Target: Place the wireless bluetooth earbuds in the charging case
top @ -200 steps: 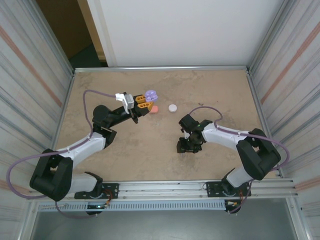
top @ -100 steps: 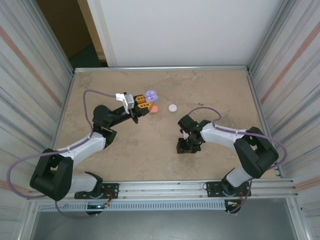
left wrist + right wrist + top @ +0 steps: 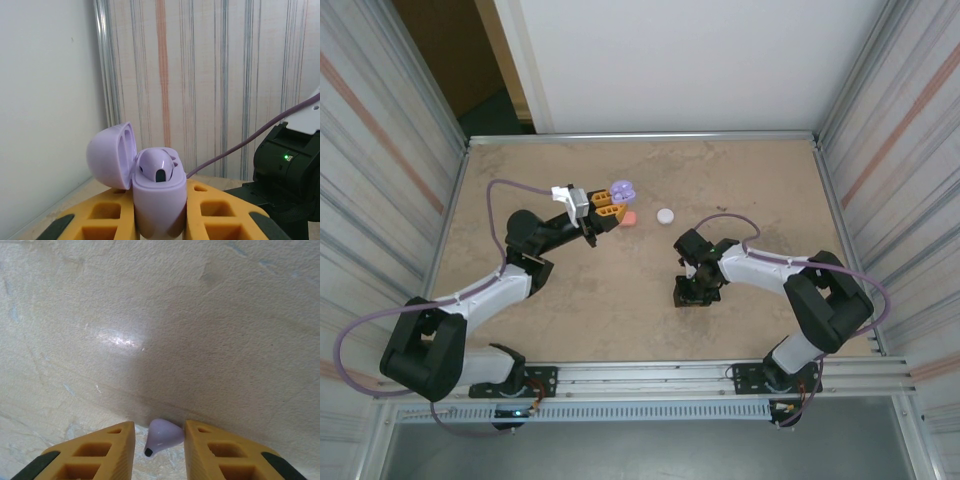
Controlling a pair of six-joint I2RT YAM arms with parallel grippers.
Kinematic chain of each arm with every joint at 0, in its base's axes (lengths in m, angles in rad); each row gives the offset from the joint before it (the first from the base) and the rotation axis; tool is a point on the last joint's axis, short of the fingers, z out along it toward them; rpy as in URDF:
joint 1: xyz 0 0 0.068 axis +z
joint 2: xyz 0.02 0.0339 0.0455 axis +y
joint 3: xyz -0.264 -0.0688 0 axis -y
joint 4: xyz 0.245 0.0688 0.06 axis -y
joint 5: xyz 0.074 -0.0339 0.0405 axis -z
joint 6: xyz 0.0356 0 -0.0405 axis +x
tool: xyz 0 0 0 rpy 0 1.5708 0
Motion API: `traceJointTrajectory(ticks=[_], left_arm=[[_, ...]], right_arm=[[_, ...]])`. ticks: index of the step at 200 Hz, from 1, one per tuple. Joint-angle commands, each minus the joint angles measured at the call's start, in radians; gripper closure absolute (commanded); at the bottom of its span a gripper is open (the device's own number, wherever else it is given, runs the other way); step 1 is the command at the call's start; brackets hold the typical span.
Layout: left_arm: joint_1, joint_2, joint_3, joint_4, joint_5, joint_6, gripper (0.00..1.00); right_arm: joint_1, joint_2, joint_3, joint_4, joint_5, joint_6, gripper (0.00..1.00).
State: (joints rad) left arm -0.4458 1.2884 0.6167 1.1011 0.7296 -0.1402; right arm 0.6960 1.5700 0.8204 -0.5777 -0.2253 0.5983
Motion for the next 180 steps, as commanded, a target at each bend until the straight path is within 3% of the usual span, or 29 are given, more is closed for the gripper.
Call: traceJointTrajectory(ticks=[1, 44, 107, 180], left_arm=[[0.006, 0.001, 0.019, 0.017, -0.013, -0.01, 1.0], [0.006, 0.003, 0.019, 0.017, -0.009, -0.009, 1.0], [0.006, 0.0, 0.017, 0.016, -0.005, -0.01, 1.0], [0.003, 0.012, 0.019, 0.016, -0.005, 0.002, 1.0]], right_arm=[[0.011, 0.027, 0.017, 0.009, 0.019, 0.0, 0.71], [0.013, 0.03, 0.018, 0.007, 0.025, -0.001, 0.77], [0.02, -0.005, 0.031, -0.008, 0.042, -0.014, 0.79], [0.018, -0.188, 0.09, -0.091, 0.114, -0.035, 0.79]])
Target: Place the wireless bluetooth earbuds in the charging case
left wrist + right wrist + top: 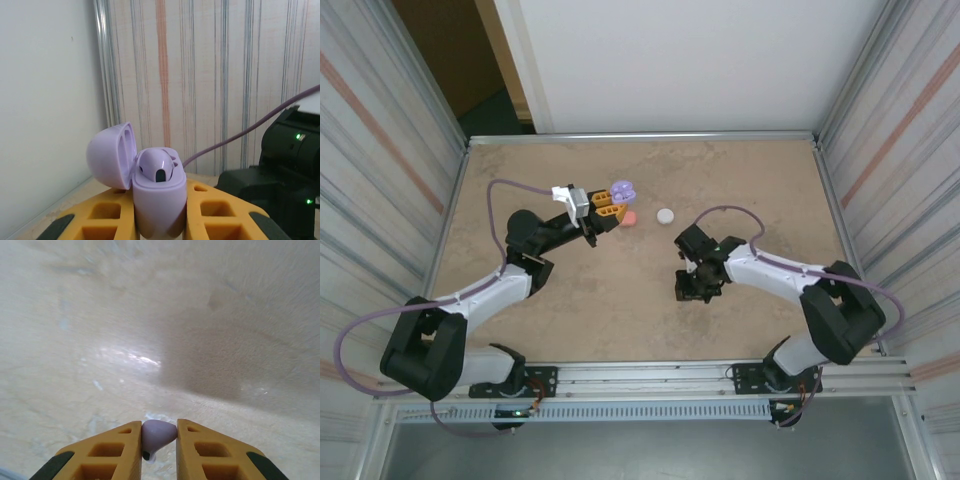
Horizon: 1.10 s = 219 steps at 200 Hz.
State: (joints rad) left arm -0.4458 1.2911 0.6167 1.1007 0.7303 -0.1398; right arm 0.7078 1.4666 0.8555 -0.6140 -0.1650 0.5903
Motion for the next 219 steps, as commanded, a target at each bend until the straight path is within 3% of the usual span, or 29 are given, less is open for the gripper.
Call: traceJointTrajectory(ticks=[1, 110, 219], left_arm=[[0.003, 0.01, 0.019, 0.016, -0.006, 0.002, 1.0], [-0.049, 0.051, 0.042, -0.007, -0.046, 0.078, 1.0], [-0.071, 0.08, 0.065, -0.009, -0.04, 0.091, 1.0]], right_arm=[[0.006, -0.087, 0.057, -0.055, 0.055, -0.028, 0.79], [0.006, -0.364, 0.305, -0.062, 0.124, -0.1, 0.79], [0.051, -0.291, 0.556, 0.036, 0.154, -0.184, 0.8]])
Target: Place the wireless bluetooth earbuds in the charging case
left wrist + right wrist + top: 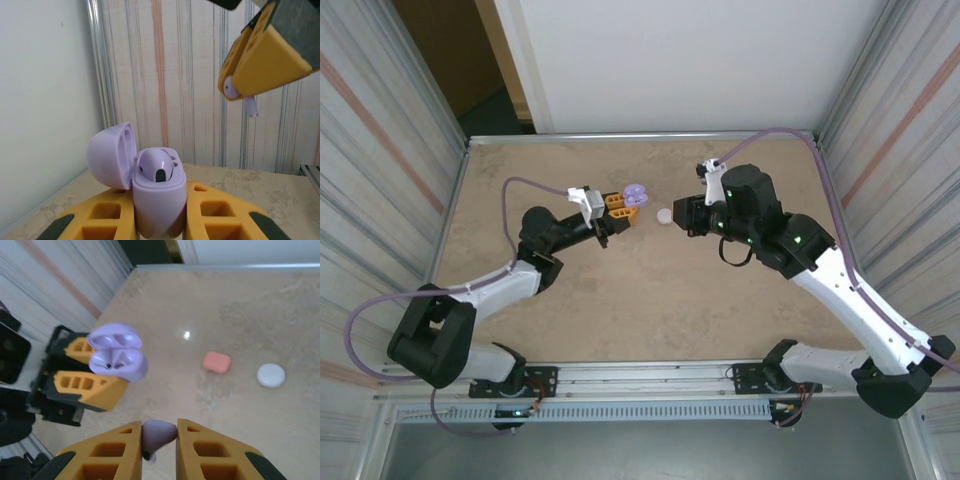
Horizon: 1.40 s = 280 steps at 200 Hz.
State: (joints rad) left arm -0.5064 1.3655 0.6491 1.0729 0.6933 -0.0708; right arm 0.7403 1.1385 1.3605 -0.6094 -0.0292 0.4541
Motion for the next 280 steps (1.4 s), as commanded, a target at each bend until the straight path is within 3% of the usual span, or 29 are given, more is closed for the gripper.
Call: traceJointTrajectory(ticks=[1, 125, 280], left_arm=[[-0.011, 0.006, 0.033, 0.02, -0.003, 0.023, 1.0], [-0.014, 0.019, 0.043, 0.015, -0.007, 0.023, 1.0], [-0.014, 0.015, 0.044, 0.013, -0.005, 0.018, 1.0]], right_arm=[[0.019, 0.039, 0.053, 0.033, 0.019, -0.048, 0.8], [0.064, 0.189, 0.152, 0.108, 0.057, -0.094, 0.81], [0.064, 0.239, 0.155, 0.126, 0.074, -0.097, 0.81]])
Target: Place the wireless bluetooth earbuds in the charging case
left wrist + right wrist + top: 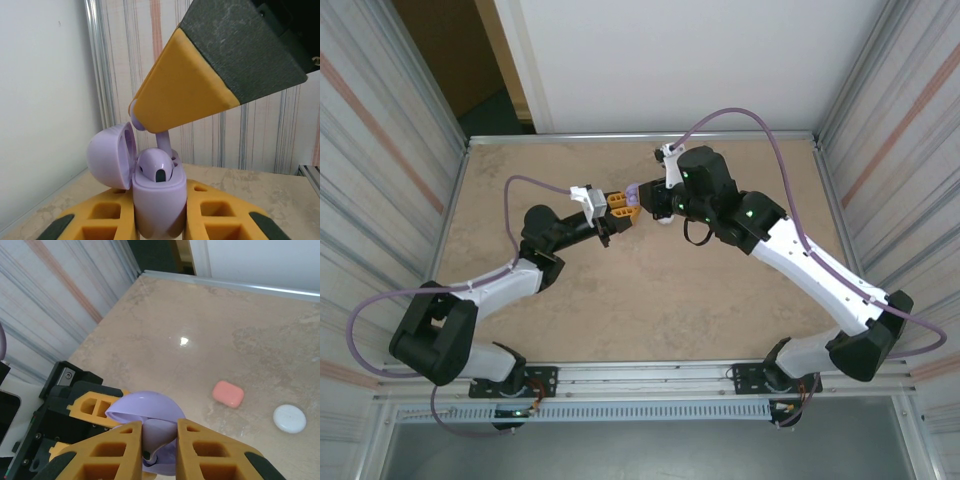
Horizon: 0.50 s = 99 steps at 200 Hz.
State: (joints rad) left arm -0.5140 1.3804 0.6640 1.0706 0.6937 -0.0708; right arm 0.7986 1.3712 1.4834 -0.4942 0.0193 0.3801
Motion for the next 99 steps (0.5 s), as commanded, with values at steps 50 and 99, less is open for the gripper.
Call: traceJointTrajectory(ticks=[50, 99], left_arm=[[-0.007, -0.002, 0.027, 0.014, -0.009, 0.018, 1.0], [-0.006, -0.004, 0.025, 0.015, -0.012, 0.018, 1.0]], right_arm=[[0.007, 0.012, 0.027, 0.0, 0.02, -0.021, 0.81], [0.007, 0.022, 0.029, -0.025, -0.032, -0.006, 0.8]])
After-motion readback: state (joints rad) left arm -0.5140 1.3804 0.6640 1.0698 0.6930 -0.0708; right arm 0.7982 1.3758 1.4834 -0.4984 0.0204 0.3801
